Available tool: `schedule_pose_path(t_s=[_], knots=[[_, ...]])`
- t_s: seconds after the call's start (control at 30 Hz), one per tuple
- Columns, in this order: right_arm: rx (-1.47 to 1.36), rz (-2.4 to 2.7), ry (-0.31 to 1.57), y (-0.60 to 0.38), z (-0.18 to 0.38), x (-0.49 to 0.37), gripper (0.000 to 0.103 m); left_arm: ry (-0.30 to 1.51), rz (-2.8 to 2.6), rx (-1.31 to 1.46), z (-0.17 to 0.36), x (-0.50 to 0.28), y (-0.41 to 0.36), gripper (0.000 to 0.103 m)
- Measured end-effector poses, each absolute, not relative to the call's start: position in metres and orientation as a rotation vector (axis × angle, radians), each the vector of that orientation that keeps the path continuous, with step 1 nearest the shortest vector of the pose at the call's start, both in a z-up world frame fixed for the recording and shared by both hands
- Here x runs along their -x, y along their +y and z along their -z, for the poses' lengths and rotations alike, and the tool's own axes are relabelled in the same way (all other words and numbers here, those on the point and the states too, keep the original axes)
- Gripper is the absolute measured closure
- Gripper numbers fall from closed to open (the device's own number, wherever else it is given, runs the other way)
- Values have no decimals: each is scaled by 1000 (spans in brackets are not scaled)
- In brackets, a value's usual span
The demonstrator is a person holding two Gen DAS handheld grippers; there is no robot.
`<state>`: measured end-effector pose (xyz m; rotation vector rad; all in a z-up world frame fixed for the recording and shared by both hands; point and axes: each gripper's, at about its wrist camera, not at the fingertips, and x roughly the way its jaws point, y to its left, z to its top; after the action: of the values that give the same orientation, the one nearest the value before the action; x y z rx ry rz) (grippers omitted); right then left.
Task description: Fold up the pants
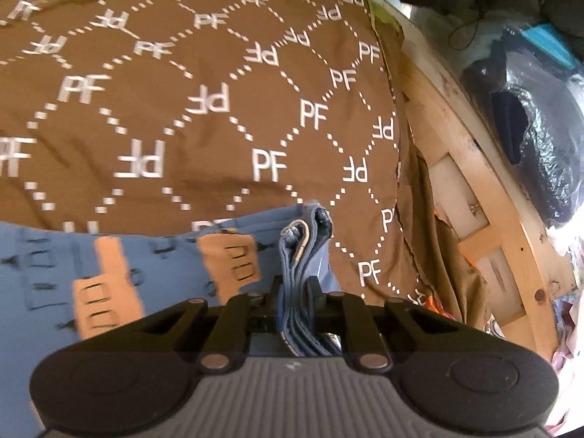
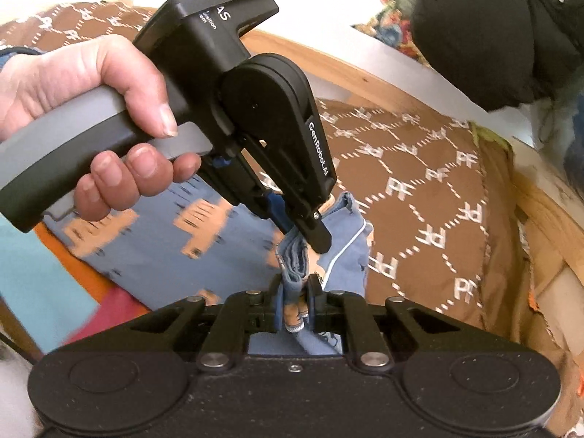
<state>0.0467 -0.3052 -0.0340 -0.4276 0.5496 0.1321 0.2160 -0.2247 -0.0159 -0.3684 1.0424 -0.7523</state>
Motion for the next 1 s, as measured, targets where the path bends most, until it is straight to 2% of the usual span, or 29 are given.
schedule_pose_path(t_s=[0.47,0.67,1.0], knots=[[329,-441,589,-217,32,-58,90,1020,580,409,19,-196,-97,92],[274,-472,682,-192,57,-75,90,1013,549,401,42,-194,-74,92],[299,-460,681,-186,62,-74,86,1019,572,413,55,-198,-66,91]])
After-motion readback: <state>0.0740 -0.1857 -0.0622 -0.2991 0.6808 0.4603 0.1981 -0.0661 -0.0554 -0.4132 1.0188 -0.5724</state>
